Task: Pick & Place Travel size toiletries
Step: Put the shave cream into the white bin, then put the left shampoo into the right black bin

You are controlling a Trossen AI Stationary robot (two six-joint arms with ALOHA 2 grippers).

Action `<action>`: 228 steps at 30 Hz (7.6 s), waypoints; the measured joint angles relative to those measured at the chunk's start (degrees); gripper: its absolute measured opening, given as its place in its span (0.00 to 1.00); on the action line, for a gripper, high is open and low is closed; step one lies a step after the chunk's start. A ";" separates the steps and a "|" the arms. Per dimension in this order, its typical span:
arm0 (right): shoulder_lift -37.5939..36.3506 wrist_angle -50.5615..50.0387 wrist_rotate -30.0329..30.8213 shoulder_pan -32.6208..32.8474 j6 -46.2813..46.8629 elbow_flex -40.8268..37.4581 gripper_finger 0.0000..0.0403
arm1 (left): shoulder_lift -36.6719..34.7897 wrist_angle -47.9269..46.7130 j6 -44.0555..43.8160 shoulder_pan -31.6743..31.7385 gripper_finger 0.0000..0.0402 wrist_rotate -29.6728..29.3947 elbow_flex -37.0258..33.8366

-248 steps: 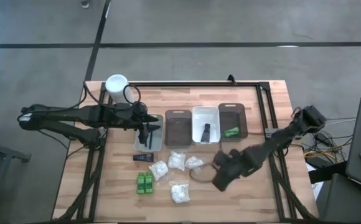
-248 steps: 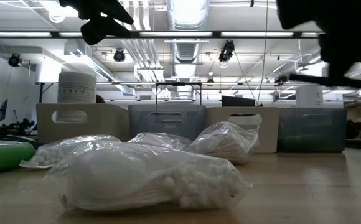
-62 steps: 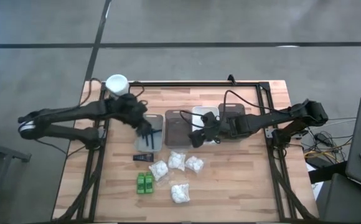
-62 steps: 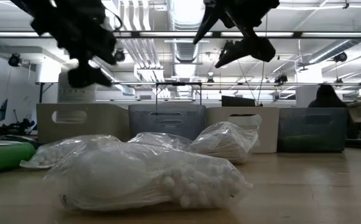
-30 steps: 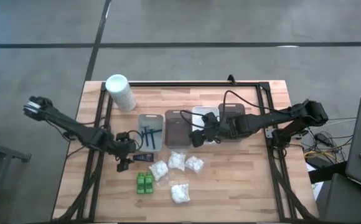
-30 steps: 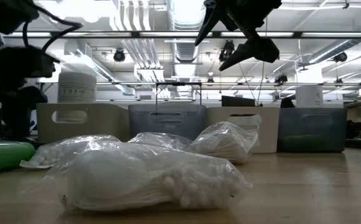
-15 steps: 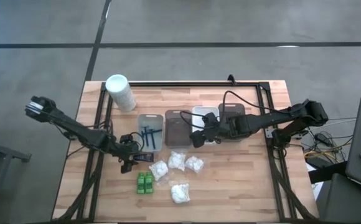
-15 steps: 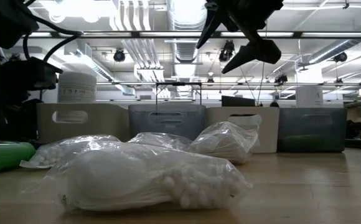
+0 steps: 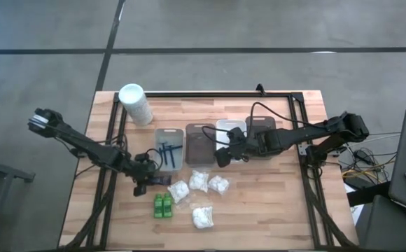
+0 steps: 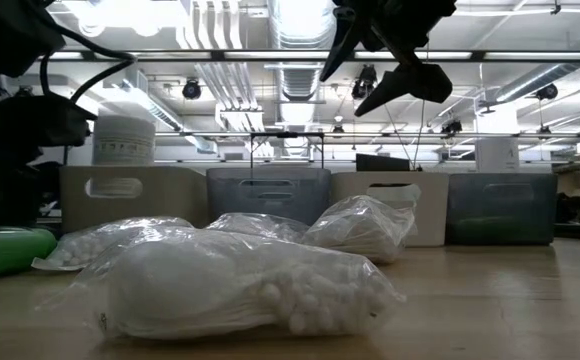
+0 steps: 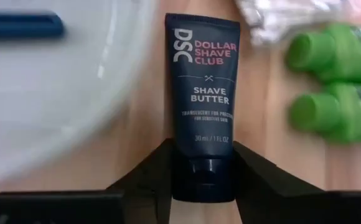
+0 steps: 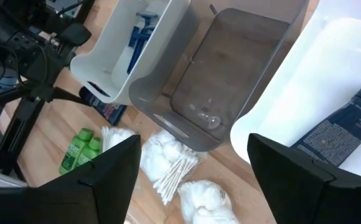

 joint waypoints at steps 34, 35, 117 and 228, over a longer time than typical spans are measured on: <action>4.69 31.26 -10.84 -1.01 3.46 0.01 0.80 | 1.64 0.23 25.72 8.67 0.32 -24.40 29.97; 4.68 31.44 -10.43 -1.03 3.46 0.01 0.79 | 2.49 2.32 26.61 9.41 0.32 -23.09 29.99; 8.92 -17.88 5.66 2.61 15.42 6.63 0.66 | -11.59 -21.67 7.77 7.03 0.74 19.03 14.19; 8.72 17.07 4.22 12.36 2.87 13.25 0.84 | 13.38 -10.01 17.63 -3.80 0.37 -27.24 40.46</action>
